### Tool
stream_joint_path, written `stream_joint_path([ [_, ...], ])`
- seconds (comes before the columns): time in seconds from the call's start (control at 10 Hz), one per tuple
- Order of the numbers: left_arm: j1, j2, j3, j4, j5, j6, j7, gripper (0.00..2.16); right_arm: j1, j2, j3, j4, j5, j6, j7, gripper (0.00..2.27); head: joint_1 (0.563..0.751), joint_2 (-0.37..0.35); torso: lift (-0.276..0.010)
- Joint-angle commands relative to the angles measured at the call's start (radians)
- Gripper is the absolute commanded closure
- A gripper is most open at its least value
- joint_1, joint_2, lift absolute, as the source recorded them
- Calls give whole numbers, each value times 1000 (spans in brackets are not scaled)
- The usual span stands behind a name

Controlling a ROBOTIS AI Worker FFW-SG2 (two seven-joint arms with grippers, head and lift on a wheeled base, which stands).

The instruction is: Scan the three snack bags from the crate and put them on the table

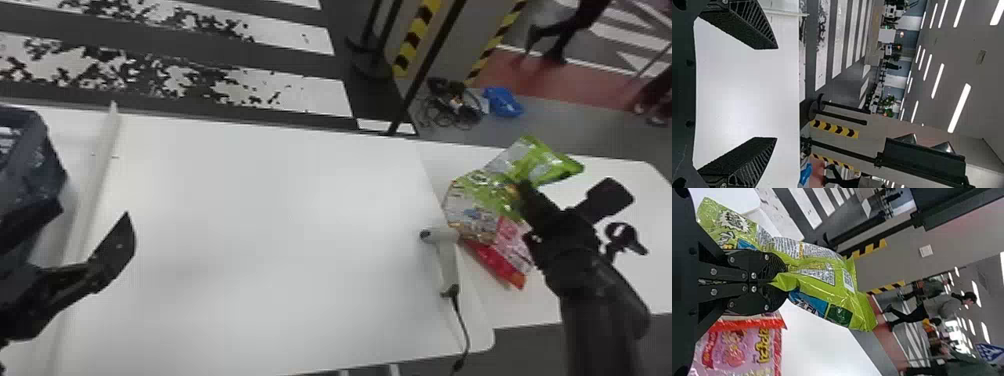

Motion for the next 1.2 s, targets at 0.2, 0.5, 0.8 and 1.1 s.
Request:
stream_joint_path([
  [0.2,-7,20,-2,23,9,-3,1,33,-164,-66,32,293,14,-80,-201,2024,695,-350,-94],
  [0.5,-12,26,-2,27,21,-21,-1,33,-198,-83,59,329,14,-49,-226,377,695,-350,-94],
  [0.8,-13,27,-2,26,24,-21,-1,33,-207,-95,72,324,2,46,-226,53,695,-350,-94],
  [1.1,-22,23,-9,32,24,-21,-2,33,-173,-109,75,283,-4,79,-226,56,695,-350,-94],
])
